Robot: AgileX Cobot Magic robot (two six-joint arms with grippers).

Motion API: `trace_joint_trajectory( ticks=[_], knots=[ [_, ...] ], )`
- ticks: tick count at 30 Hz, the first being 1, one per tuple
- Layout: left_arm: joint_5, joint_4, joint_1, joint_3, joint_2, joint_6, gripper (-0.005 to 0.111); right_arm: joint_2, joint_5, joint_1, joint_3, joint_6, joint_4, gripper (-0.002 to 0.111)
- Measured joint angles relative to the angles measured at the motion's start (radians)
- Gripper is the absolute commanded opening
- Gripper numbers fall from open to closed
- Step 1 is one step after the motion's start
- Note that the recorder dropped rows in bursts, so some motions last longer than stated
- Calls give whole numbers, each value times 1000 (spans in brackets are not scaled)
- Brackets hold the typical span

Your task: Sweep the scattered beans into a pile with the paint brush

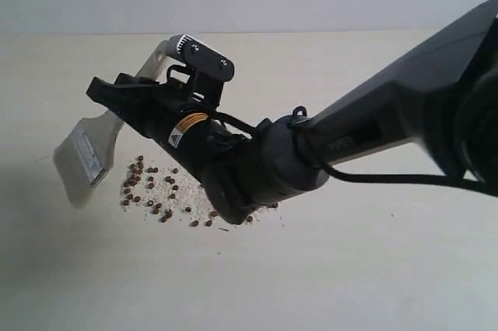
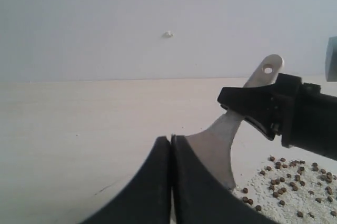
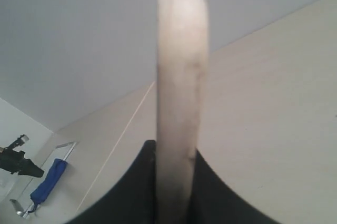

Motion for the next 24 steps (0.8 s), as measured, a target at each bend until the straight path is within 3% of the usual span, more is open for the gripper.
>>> trace_joint_trajectory(
  ticks=[6, 17, 24],
  knots=[
    [0, 0, 0, 0, 0, 0, 0, 33, 32, 53, -47, -56, 115, 0],
    [0, 0, 0, 0, 0, 0, 0, 33, 54, 139, -110, -720, 593, 0],
    [0, 0, 0, 0, 0, 0, 0, -1, 67, 139, -110, -913, 854, 0]
  ],
)
